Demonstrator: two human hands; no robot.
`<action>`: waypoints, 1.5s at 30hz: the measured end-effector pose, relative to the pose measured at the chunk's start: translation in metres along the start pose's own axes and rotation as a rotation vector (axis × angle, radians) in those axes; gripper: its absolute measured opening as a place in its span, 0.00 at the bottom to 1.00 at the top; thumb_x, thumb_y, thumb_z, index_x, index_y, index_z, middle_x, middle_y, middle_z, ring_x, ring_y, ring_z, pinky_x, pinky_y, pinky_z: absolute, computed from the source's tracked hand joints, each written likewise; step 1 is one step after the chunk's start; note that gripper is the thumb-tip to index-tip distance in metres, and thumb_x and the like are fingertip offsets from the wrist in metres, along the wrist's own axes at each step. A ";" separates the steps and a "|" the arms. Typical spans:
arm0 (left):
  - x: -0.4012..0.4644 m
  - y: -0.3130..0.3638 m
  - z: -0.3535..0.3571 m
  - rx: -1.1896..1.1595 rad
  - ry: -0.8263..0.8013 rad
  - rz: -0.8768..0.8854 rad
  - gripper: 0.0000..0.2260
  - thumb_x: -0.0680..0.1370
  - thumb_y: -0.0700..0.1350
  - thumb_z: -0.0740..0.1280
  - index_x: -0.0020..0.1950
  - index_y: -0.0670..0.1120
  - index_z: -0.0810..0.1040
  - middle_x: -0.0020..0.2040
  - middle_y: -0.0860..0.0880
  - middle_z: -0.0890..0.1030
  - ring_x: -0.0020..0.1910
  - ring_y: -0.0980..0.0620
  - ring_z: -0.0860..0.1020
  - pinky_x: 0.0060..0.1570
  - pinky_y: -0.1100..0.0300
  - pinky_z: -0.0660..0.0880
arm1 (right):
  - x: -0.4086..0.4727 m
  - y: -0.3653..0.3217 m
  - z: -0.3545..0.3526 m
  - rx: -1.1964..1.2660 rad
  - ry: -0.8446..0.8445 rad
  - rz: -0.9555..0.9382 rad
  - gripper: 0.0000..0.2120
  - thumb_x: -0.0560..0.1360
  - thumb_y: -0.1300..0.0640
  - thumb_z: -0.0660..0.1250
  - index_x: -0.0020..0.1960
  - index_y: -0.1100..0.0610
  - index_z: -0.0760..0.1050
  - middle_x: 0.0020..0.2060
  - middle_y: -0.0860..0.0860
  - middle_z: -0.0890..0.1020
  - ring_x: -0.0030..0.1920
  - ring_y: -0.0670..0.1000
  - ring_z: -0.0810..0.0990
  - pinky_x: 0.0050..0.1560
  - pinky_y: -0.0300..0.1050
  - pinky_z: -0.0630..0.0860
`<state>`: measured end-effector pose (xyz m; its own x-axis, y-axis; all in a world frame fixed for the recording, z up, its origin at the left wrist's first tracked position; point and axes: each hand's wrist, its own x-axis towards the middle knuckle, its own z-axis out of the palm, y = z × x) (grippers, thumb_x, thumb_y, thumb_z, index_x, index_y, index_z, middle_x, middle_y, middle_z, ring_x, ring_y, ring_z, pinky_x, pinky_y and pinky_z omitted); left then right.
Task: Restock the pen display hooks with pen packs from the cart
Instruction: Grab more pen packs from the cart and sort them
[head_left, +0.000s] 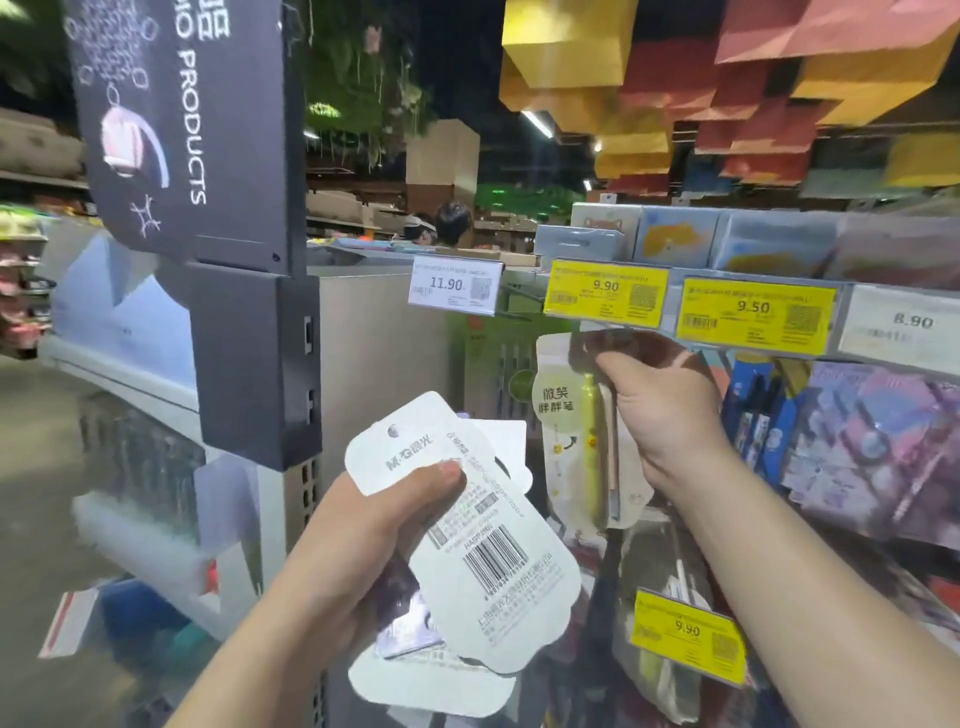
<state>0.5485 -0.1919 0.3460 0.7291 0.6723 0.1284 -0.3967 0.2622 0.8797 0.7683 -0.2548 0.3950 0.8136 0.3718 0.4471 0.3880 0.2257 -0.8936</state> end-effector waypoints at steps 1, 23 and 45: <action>0.000 0.001 0.001 -0.011 -0.012 0.000 0.15 0.81 0.34 0.64 0.66 0.42 0.81 0.56 0.37 0.86 0.41 0.50 0.87 0.17 0.70 0.68 | 0.002 0.001 0.002 -0.058 0.023 -0.041 0.13 0.71 0.54 0.75 0.44 0.65 0.83 0.39 0.60 0.85 0.38 0.51 0.79 0.42 0.47 0.77; 0.017 -0.003 -0.010 -0.048 -0.030 0.042 0.16 0.79 0.34 0.65 0.65 0.42 0.82 0.57 0.34 0.85 0.48 0.40 0.87 0.30 0.60 0.81 | -0.009 -0.017 0.010 -0.087 0.037 -0.083 0.24 0.77 0.63 0.65 0.25 0.55 0.62 0.18 0.43 0.61 0.20 0.44 0.58 0.29 0.40 0.57; 0.020 -0.014 -0.023 -0.005 -0.053 0.064 0.15 0.79 0.36 0.66 0.65 0.43 0.82 0.57 0.36 0.85 0.48 0.42 0.87 0.32 0.59 0.83 | -0.001 0.038 0.003 -0.168 0.029 -0.092 0.08 0.83 0.46 0.64 0.54 0.50 0.77 0.42 0.48 0.82 0.43 0.51 0.79 0.41 0.46 0.70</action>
<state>0.5565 -0.1662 0.3256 0.7307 0.6499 0.2090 -0.4463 0.2231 0.8666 0.7805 -0.2437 0.3602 0.7825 0.3302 0.5279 0.5261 0.1028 -0.8442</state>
